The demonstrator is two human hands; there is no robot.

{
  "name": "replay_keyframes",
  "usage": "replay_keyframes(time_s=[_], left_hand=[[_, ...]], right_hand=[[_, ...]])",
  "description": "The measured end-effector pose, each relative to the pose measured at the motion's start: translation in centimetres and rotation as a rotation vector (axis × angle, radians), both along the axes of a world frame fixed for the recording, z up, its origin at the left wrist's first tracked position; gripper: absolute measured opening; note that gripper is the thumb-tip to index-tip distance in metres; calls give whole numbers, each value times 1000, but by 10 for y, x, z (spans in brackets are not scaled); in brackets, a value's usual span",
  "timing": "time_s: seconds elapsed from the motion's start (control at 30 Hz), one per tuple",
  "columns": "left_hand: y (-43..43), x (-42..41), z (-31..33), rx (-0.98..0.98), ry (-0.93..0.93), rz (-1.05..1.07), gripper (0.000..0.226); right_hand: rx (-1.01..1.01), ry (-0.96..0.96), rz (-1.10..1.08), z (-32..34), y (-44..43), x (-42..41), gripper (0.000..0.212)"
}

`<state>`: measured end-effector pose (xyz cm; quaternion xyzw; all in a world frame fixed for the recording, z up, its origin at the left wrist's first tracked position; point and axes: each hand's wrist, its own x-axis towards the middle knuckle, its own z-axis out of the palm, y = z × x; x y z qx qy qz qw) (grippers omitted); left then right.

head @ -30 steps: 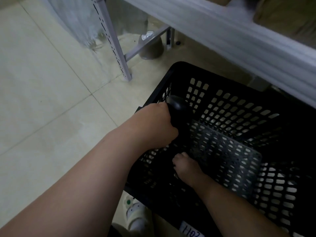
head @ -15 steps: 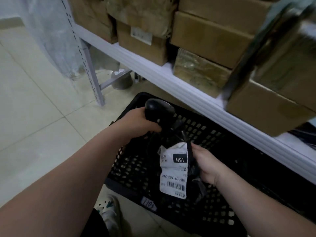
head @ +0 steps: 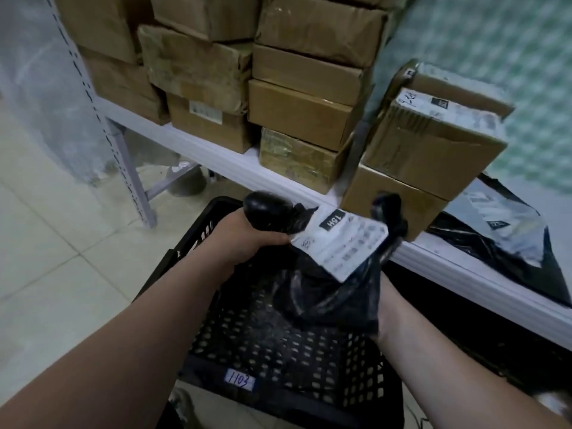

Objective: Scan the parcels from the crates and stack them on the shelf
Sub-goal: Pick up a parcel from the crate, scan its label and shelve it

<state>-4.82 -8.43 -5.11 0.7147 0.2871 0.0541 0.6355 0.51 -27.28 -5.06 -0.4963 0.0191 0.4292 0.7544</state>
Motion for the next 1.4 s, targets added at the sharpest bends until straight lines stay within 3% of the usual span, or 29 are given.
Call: replay_keyframes(time_s=[0.07,0.13,0.2,0.33,0.4,0.47,0.57,0.6,0.73,0.9,1.0,1.13,1.27,1.4], left_hand=[[-1,2,0,108,13,72,28],[-2,3,-1,227,51,120,26],[-1,4,-5,330,102,156,24],[1,5,-9,359,98,318,28],[3,5,-8,390,86,384,27],[2,5,-7,417,91,415,22],[-2,5,-7,446,101,418,22],[-3,5,-7,440,105,404,24],[-5,2,-10,367,117,312,26],[-7,-1,5,335,-72,195,12],[-12,-3,10,235,-164,20,25],[-17,0,8,144,-198,9,30],[-13,0,10,198,-194,39,24],[-7,-8,18,314,-133,-116,18]], right_hand=[[129,112,6,13,9,0,15],[208,188,-38,12,10,9,49],[159,188,-78,10,12,16,42],[197,206,-124,7,12,34,94],[263,144,-73,10,10,34,100],[190,-16,-23,14,9,29,85],[-48,-245,-88,8,11,24,33],[-95,-270,-133,6,12,23,24],[-118,-309,-199,4,10,25,21],[-123,-391,-119,6,6,36,11],[-144,-423,-20,10,2,41,14],[-136,-428,80,14,-2,47,12],[-198,-433,55,12,-2,52,14],[-307,-480,-22,10,-4,56,14]])
